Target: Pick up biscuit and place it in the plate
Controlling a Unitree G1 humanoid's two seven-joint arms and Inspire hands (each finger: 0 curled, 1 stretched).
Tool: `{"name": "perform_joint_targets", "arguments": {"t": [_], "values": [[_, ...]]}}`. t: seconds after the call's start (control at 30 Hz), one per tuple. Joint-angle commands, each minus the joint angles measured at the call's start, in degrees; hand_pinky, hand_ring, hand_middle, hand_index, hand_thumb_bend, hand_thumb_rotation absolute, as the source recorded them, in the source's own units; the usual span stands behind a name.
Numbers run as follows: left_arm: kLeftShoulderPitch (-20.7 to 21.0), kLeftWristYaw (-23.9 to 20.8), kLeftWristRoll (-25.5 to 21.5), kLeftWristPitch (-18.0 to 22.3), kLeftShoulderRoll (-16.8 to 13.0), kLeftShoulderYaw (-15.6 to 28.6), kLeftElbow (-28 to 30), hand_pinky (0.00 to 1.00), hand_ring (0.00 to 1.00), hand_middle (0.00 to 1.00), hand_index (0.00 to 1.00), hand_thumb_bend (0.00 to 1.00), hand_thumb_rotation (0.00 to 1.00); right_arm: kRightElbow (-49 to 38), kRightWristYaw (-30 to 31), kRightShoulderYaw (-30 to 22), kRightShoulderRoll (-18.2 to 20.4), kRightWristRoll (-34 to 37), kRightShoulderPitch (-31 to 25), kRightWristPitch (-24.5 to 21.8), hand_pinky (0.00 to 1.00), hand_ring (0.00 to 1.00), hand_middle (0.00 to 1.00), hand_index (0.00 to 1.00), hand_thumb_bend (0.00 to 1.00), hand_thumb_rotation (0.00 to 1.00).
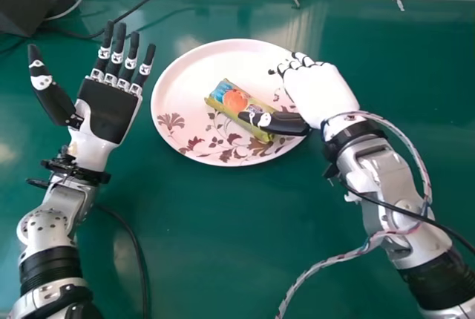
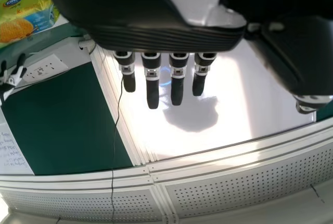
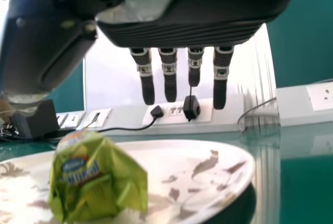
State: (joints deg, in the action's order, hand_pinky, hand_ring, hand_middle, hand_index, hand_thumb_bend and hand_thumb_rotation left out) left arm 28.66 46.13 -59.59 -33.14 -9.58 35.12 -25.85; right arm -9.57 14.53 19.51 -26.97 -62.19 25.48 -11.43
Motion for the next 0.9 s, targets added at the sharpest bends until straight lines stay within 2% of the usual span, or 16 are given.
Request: {"name": "perform_joint_targets", "arguments": {"t": [0.0, 0.3, 0.5, 0.7, 0.87], "values": [[0.1, 0.0, 0.5, 0.9, -0.6, -0.5, -0.4, 0.99, 0.91, 0.95, 1.0, 0.9, 0.65, -2.0, 0.6, -0.8, 0.2, -0.6, -1.1, -0.6, 0.79, 0.94, 0.94, 0.9, 1.0, 0.95], [1.5, 1.8, 1.9, 2.9, -1.8, -1.2, -4.4, 0.99, 0.91, 0.96, 1.0, 0.9, 0.63, -7.0, 1.5, -2.3, 0.9, -2.4, -2.7, -2.9, 0.82, 0.96, 0.96, 0.91, 1.0, 0.98], [2.5, 2.5, 2.2, 2.8, -2.6, -1.1, -7.2, 0.99, 0.93, 0.97, 1.0, 0.9, 0.65, -11.0, 3.0, -3.5, 1.2, -4.1, -4.3, -4.1, 0.81, 0.95, 0.96, 0.91, 1.0, 0.93], [3.0, 3.0, 3.1, 3.7, -2.7, -1.2, -8.4, 0.98, 0.93, 0.96, 1.0, 0.9, 0.65, -14.6, 2.1, -5.9, 1.9, -3.9, -6.9, -4.5, 0.81, 0.94, 0.95, 0.92, 1.0, 0.94], [3.4, 3.4, 3.9, 4.5, -2.8, -1.5, -9.5, 0.99, 0.93, 0.97, 1.0, 0.88, 0.65, -18.4, 3.1, -8.4, 3.2, -3.2, -9.4, -5.4, 0.8, 0.94, 0.94, 0.87, 1.0, 0.93]]}}
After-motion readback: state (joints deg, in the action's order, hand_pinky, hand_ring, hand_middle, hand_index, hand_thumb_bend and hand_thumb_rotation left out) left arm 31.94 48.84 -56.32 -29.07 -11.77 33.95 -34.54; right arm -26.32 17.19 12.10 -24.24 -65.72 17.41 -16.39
